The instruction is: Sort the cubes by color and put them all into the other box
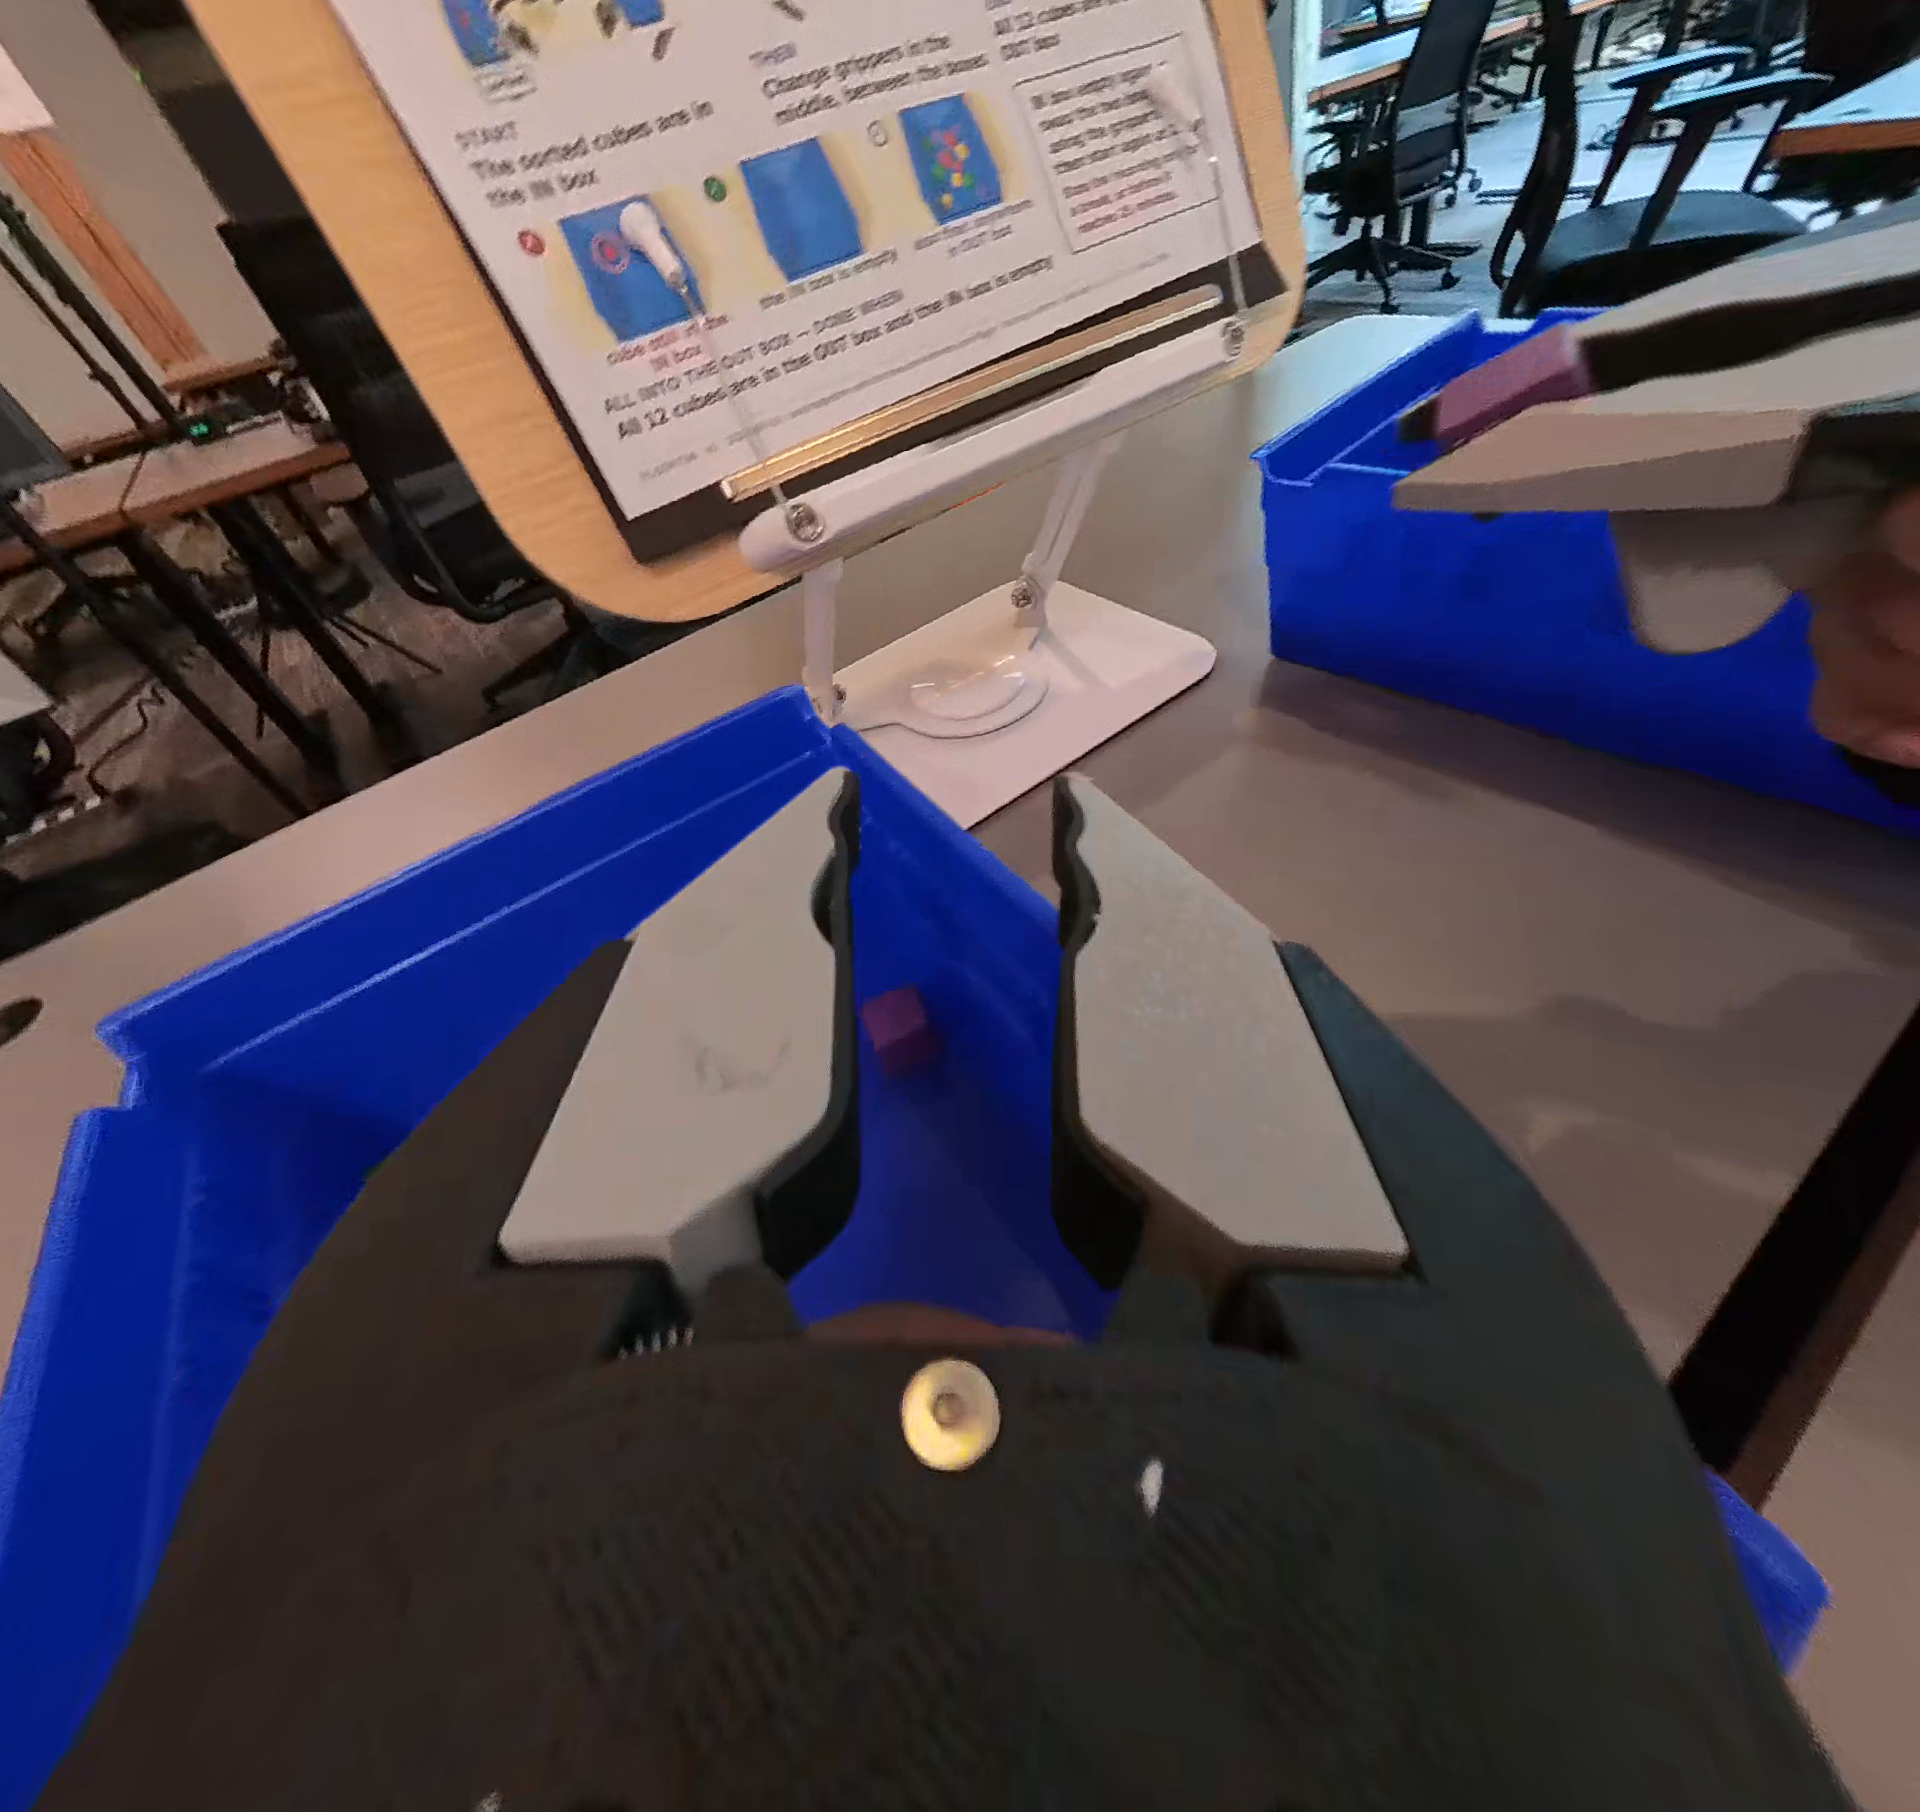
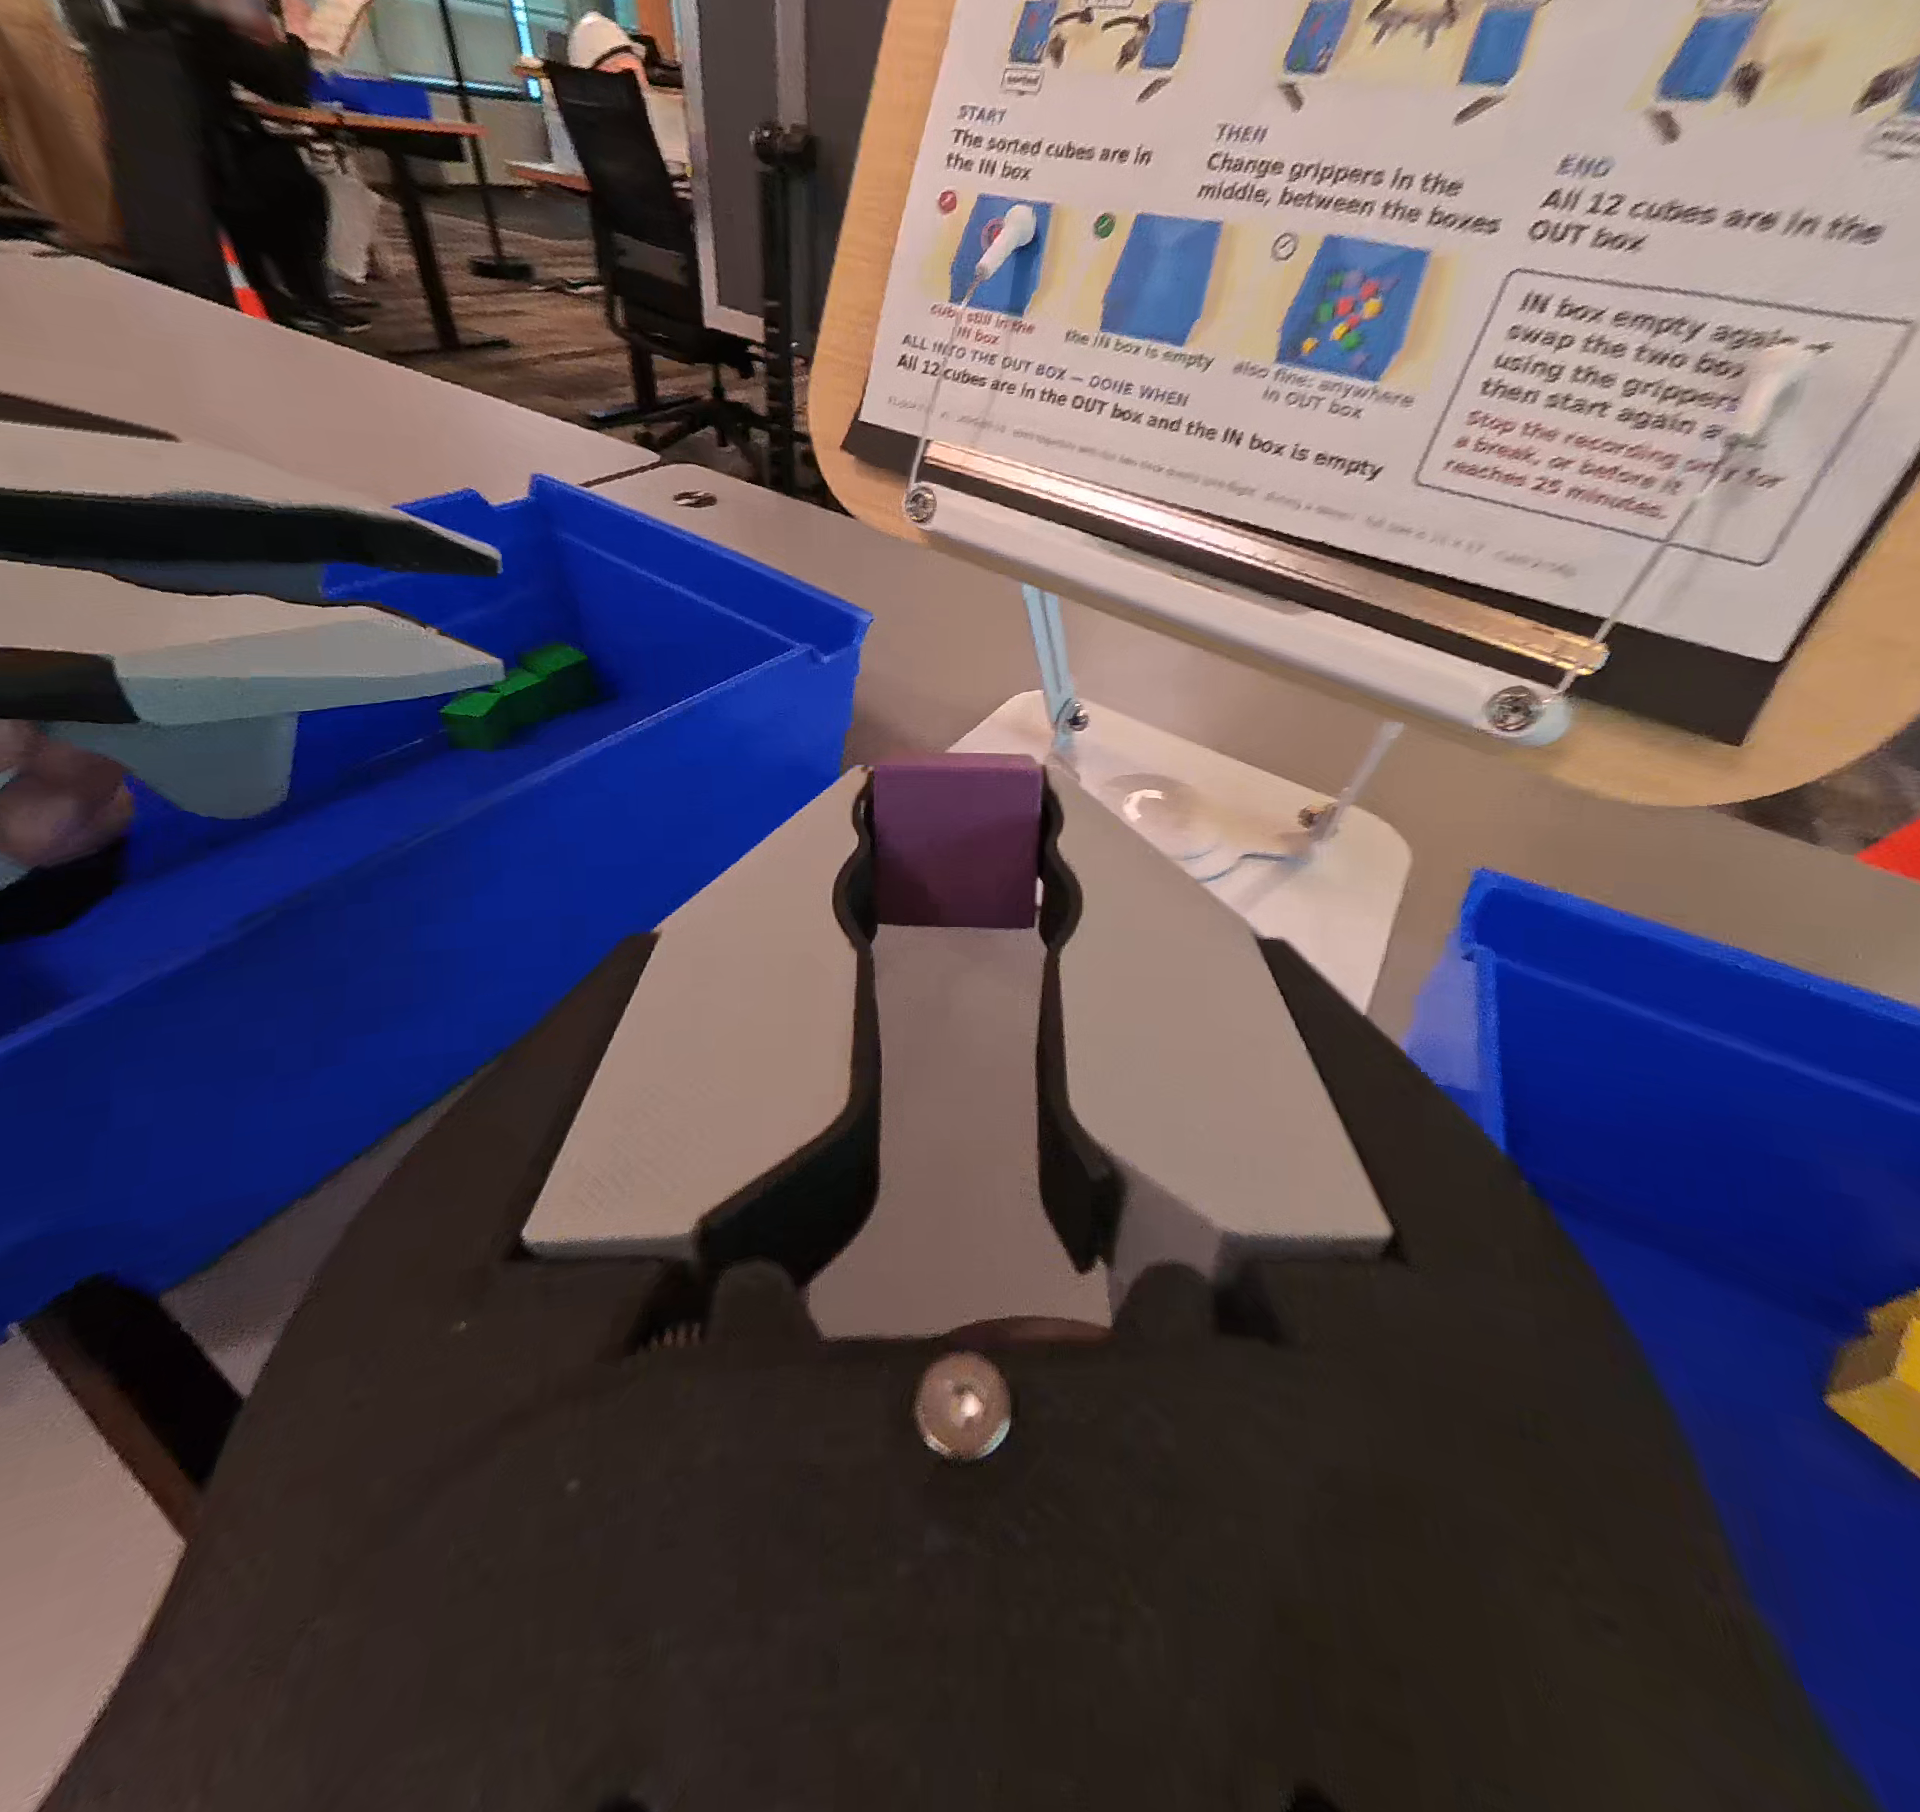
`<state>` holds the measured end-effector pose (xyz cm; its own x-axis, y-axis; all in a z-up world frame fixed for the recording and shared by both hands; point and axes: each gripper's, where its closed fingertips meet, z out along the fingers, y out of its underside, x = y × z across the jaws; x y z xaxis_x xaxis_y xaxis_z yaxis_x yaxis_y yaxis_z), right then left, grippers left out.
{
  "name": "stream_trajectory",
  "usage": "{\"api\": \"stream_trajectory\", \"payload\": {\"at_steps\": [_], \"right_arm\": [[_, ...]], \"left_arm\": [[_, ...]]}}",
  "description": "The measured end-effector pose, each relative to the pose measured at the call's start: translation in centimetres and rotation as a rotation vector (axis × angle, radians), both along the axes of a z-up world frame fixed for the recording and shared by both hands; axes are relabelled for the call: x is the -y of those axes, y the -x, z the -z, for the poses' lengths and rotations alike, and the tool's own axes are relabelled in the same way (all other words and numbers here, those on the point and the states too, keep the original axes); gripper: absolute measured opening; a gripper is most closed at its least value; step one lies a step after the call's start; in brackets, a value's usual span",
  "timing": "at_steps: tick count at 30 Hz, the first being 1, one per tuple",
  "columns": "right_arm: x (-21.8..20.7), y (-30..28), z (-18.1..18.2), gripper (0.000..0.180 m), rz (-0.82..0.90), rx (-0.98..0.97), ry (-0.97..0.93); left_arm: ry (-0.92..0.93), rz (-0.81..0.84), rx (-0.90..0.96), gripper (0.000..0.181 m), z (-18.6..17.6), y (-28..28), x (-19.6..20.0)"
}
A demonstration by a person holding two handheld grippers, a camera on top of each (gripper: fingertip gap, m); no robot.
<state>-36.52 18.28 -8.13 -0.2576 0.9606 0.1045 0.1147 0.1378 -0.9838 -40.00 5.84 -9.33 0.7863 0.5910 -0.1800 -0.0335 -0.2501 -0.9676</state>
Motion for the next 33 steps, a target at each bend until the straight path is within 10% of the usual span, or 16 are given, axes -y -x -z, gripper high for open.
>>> {"api": "stream_trajectory", "payload": {"at_steps": [12,19,33], "right_arm": [[-2.5,-2.6,-6.0,0.025,0.058,-0.187,-0.005],[-13.2,-5.3,-10.2,0.025,0.218,-0.27,0.09],[-19.0,-0.1,9.2,0.026,0.266,0.533,0.242]], "left_arm": [[0.045,-0.091,0.131,0.038,3.4,2.4,1.1],[0.08,-0.089,0.145,0.04,4.2,2.5,0.9],[0.091,-0.092,0.173,0.041,4.9,2.6,0.9]]}}
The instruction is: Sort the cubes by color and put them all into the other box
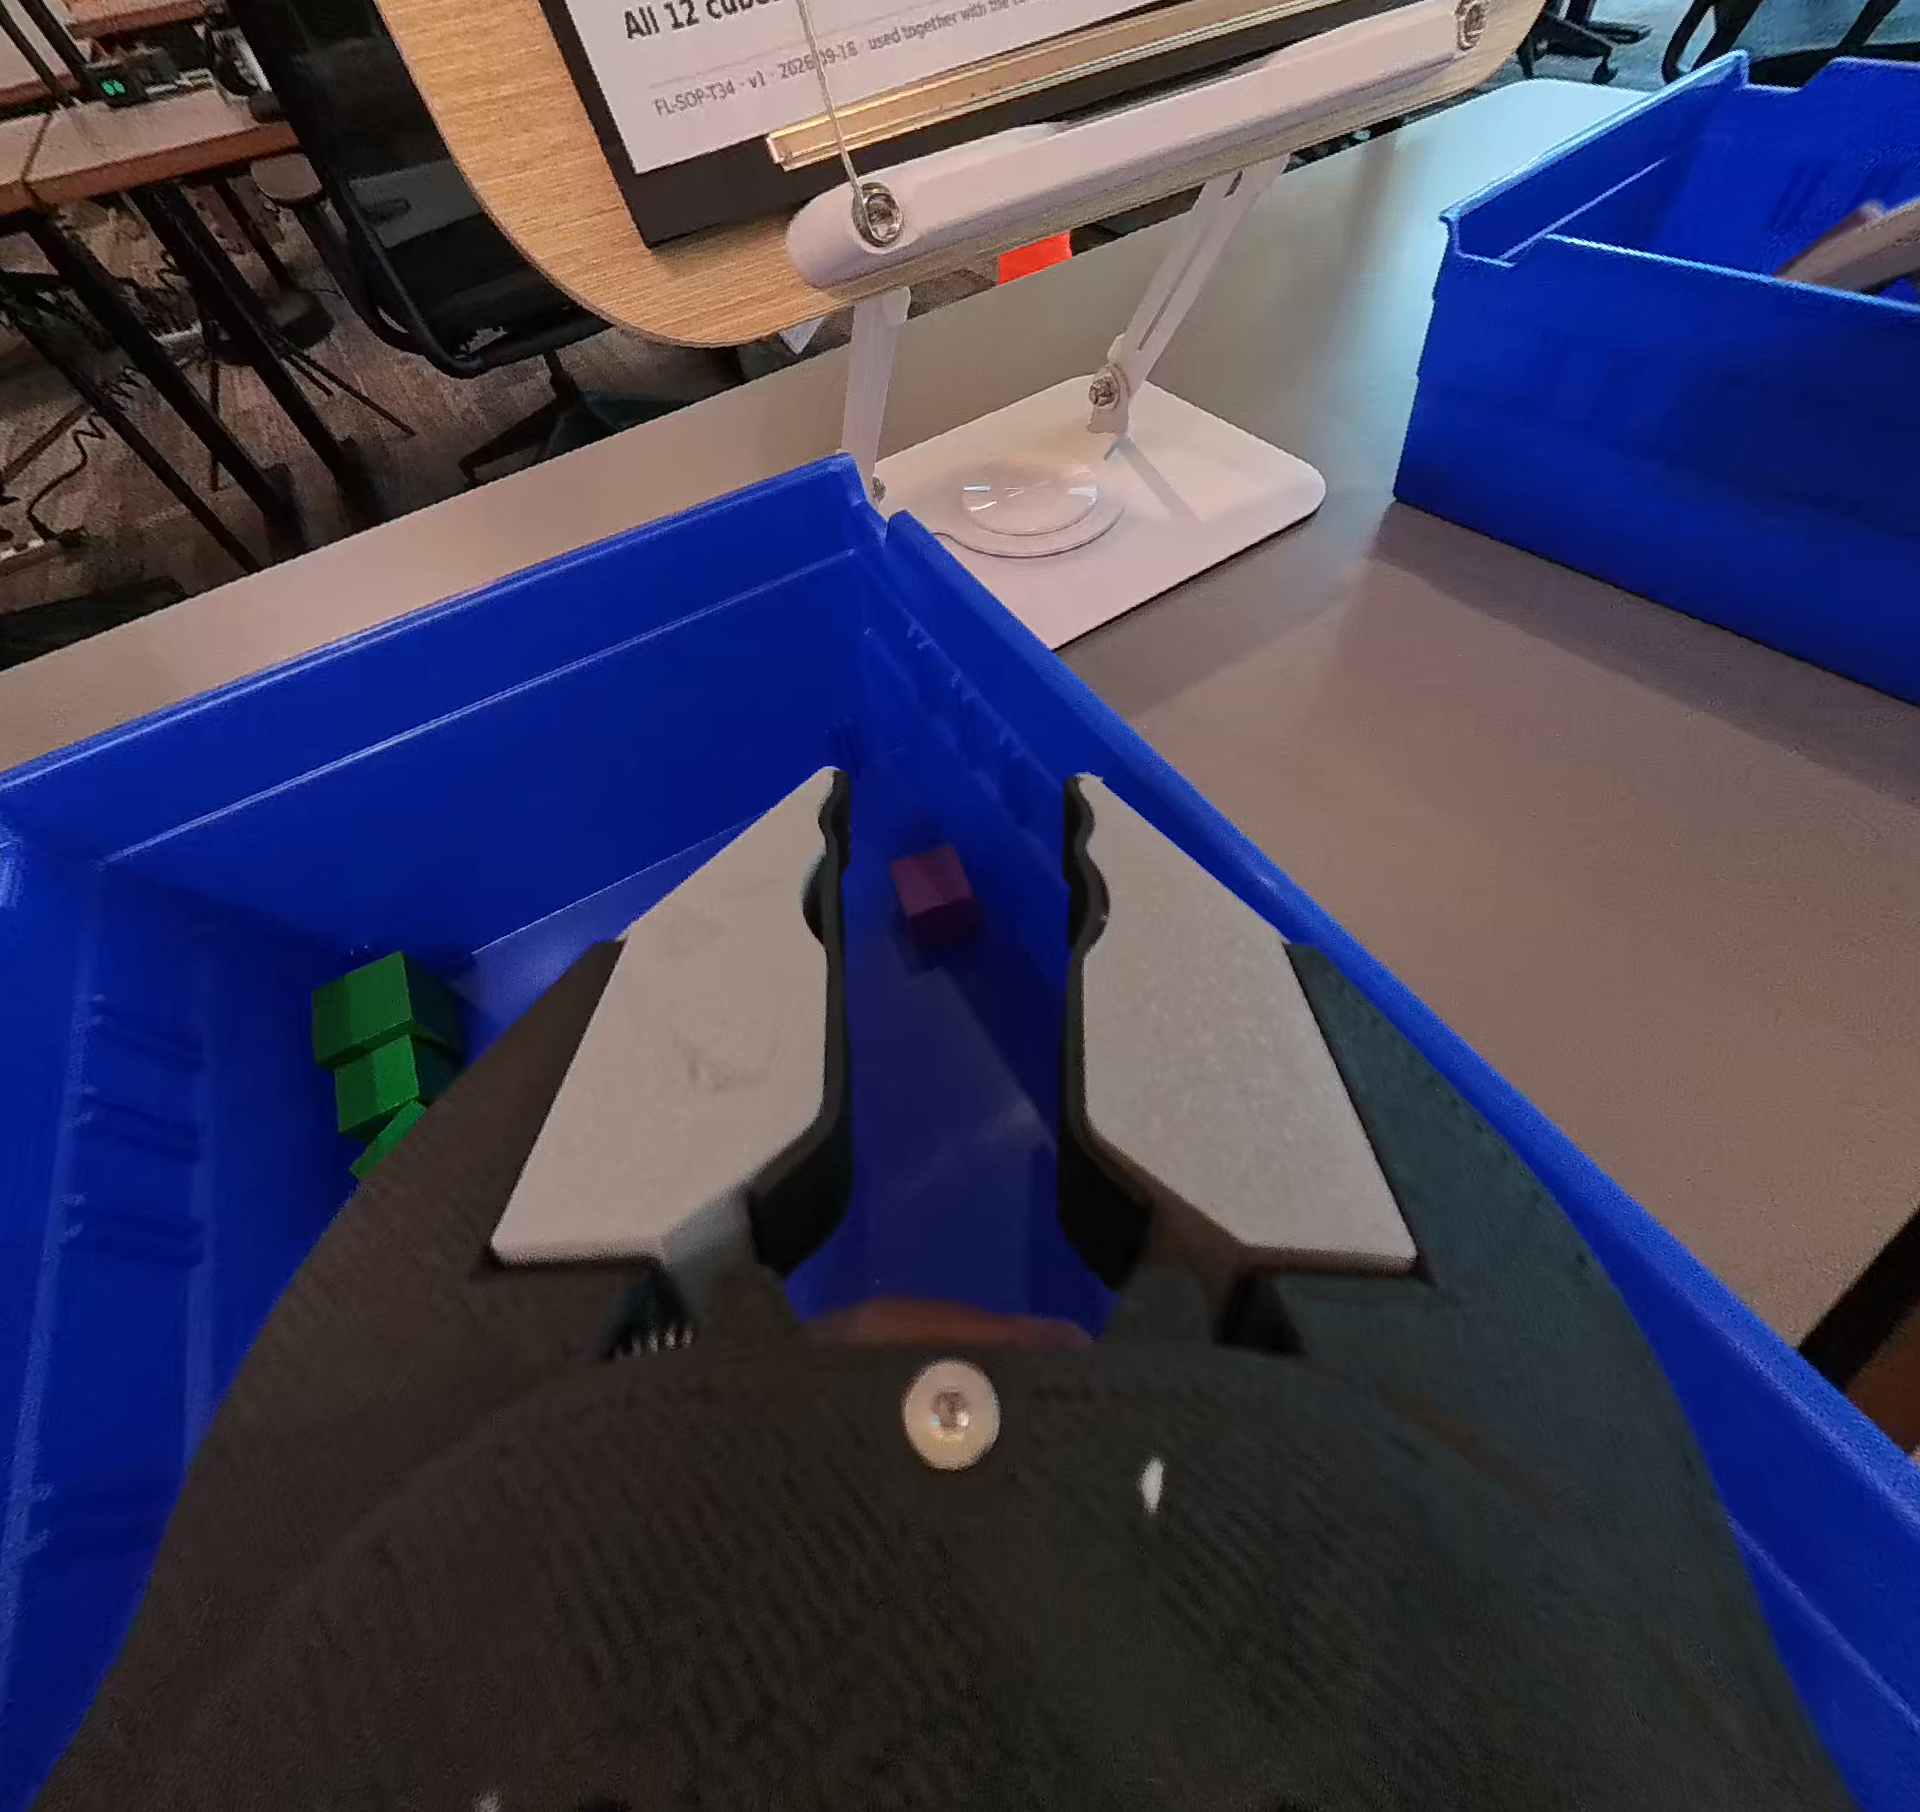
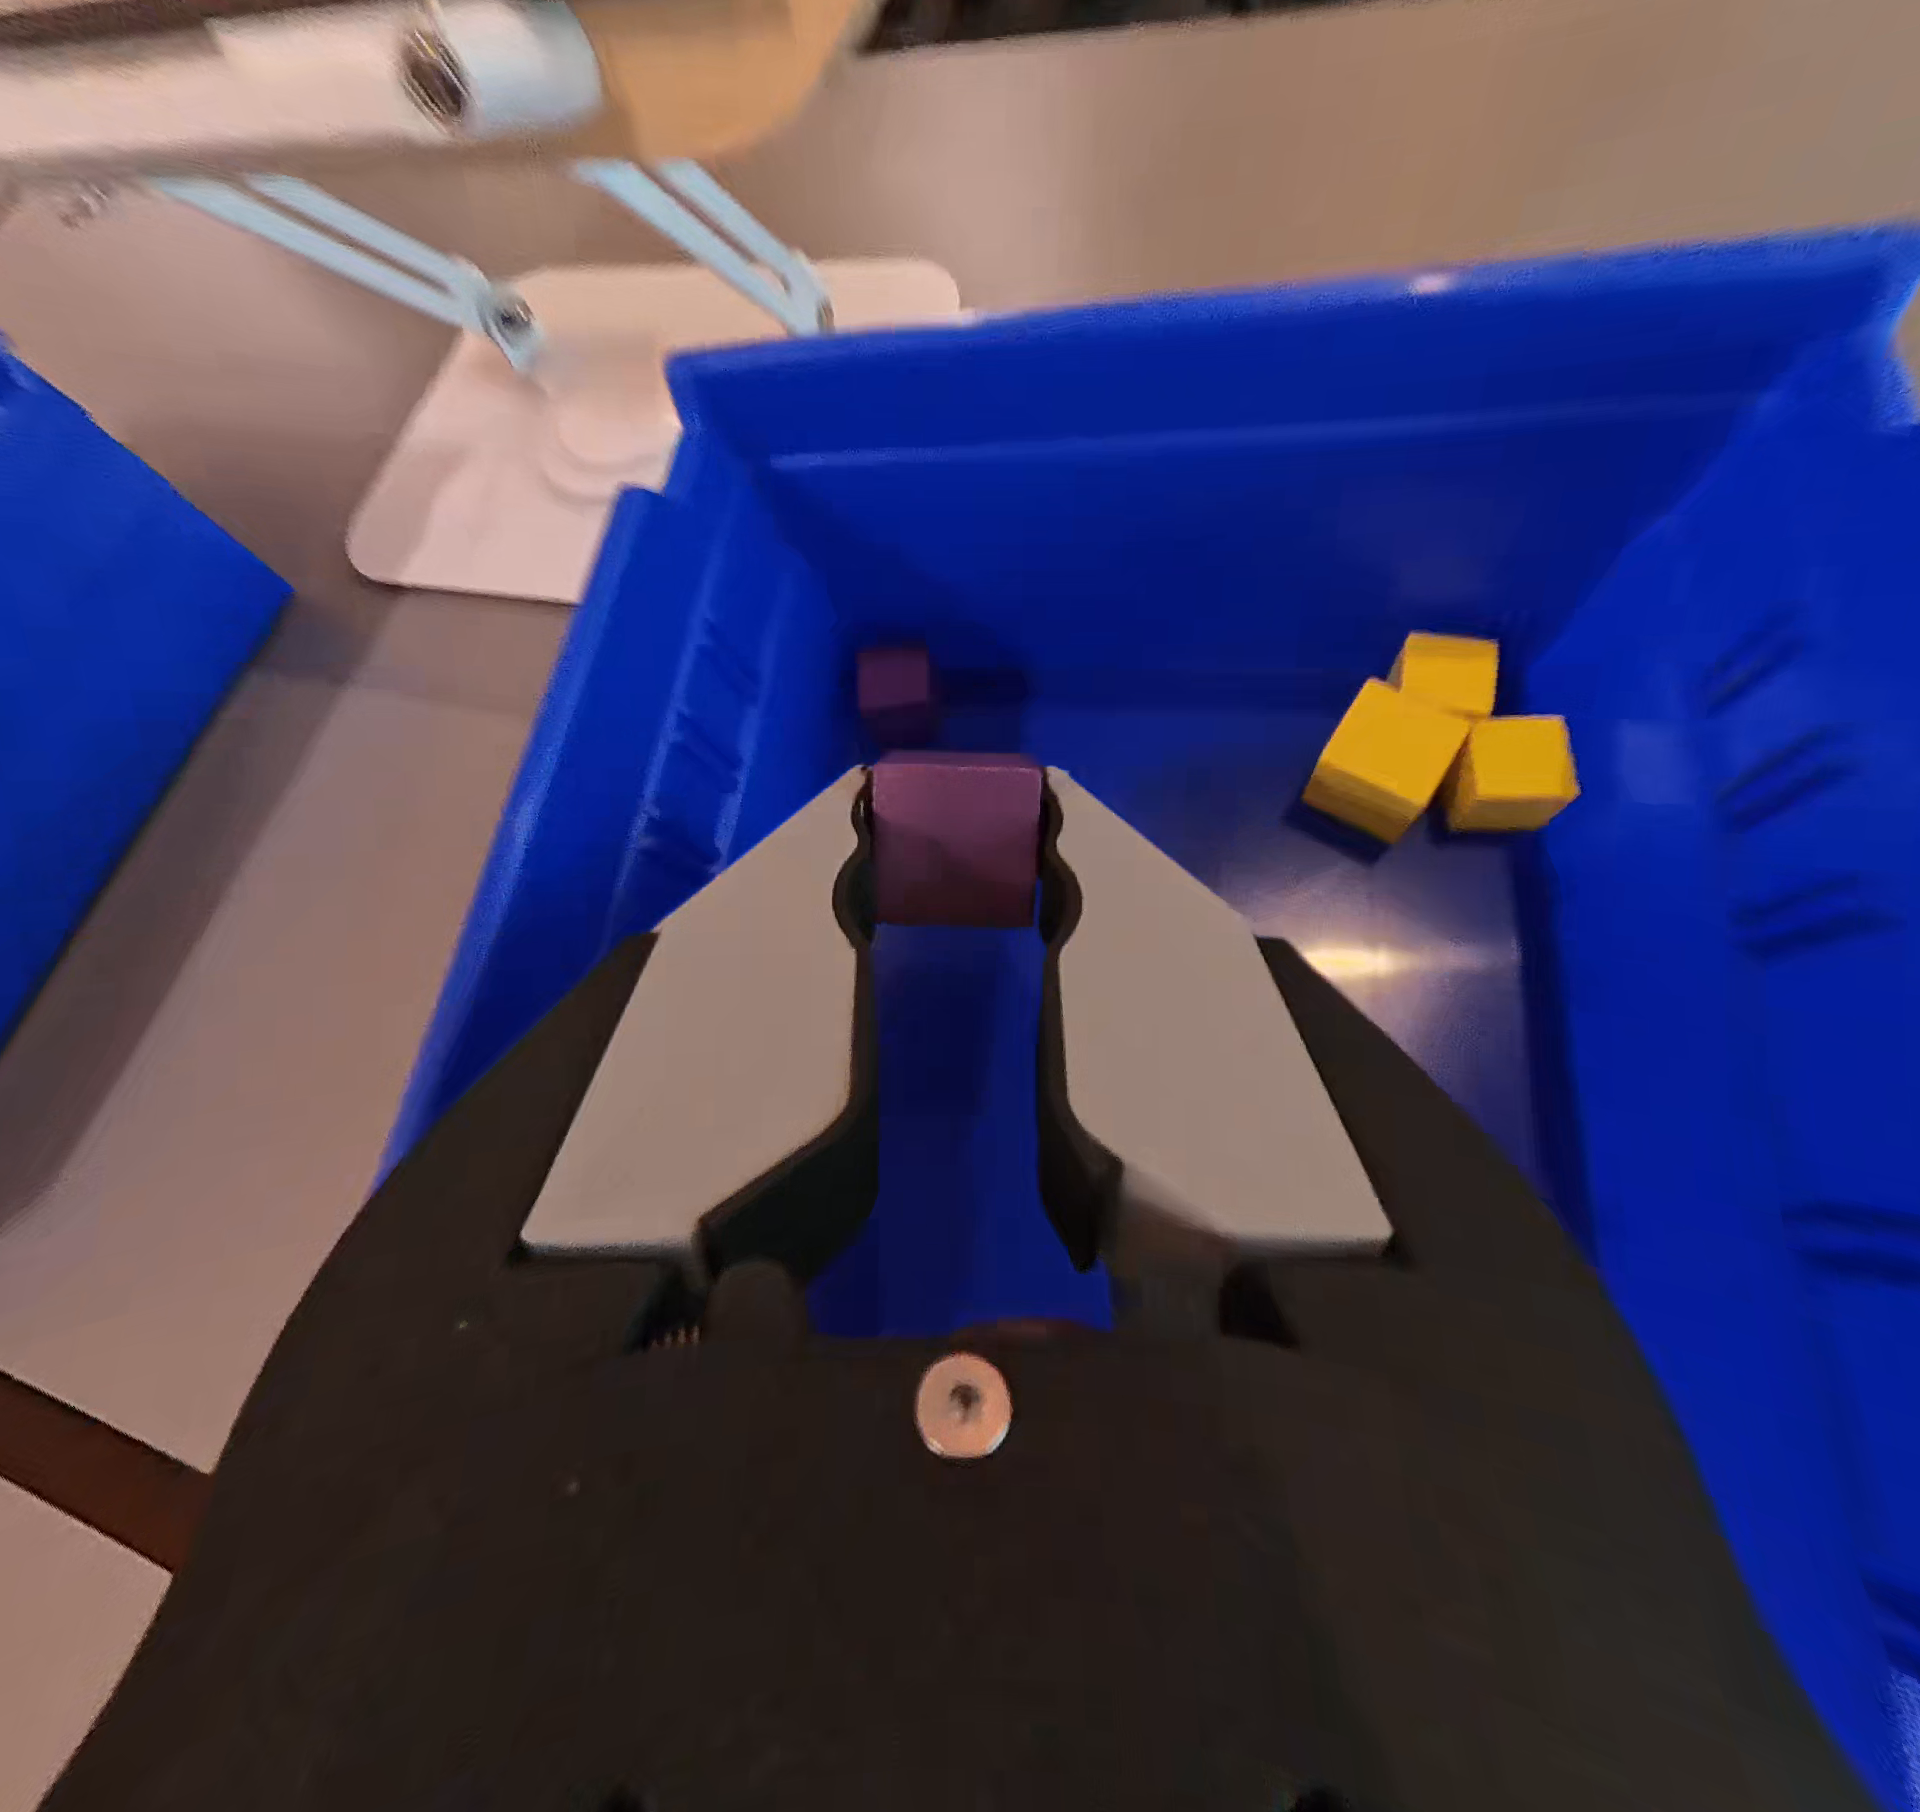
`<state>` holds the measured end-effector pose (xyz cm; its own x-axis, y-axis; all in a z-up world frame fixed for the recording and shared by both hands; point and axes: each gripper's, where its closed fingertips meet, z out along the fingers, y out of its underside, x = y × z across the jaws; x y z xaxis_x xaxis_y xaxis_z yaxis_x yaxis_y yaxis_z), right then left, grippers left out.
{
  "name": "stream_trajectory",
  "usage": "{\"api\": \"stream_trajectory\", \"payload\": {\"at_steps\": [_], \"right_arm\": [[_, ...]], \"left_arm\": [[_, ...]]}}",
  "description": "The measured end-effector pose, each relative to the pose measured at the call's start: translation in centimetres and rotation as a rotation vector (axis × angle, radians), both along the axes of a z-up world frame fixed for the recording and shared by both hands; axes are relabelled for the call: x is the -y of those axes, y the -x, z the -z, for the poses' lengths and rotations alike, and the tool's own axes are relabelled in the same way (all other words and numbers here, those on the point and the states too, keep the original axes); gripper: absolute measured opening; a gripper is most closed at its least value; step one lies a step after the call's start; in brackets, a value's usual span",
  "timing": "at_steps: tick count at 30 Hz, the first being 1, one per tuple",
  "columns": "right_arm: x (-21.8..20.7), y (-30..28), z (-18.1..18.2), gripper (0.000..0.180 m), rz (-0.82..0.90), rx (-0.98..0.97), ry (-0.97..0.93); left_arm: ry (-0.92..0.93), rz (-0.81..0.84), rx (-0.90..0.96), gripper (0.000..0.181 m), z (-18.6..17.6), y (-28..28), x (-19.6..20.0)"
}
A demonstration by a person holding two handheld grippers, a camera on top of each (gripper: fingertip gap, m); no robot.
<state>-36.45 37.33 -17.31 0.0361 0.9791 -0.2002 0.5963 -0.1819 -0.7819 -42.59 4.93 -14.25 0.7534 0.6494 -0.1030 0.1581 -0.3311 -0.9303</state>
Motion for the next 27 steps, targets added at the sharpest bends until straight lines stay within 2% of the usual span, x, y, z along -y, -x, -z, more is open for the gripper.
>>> {"api": "stream_trajectory", "payload": {"at_steps": [3,9,13,15,19,22,27], "right_arm": [[0.6,0.4,0.9,0.026,0.021,0.012,0.013],[3.9,1.2,-0.5,0.026,0.009,-0.06,-0.015],[4.0,1.3,-1.9,0.026,0.02,-0.12,-0.013],[2.7,1.1,-2.0,0.026,0.047,-0.116,-0.053],[1.0,1.1,-0.3,0.026,0.068,-0.057,-0.046],[1.0,1.0,1.5,0.026,0.046,0.018,-0.02],[1.5,1.1,2.4,0.026,0.005,0.073,-0.052]], "left_arm": [[-0.002,-0.006,0.0,0.041,0.0,0.1,0.1],[-0.003,-0.035,0.022,0.041,0.3,0.5,0.6],[-0.019,-0.073,0.064,0.04,0.7,1.0,1.4],[-0.015,-0.103,0.093,0.04,1.3,1.3,2.0],[-0.04,-0.161,0.139,0.038,1.6,2.1,3.3],[-0.091,-0.135,0.166,0.038,1.4,1.9,3.1],[-0.071,-0.12,0.159,0.038,1.5,1.7,2.7]]}}
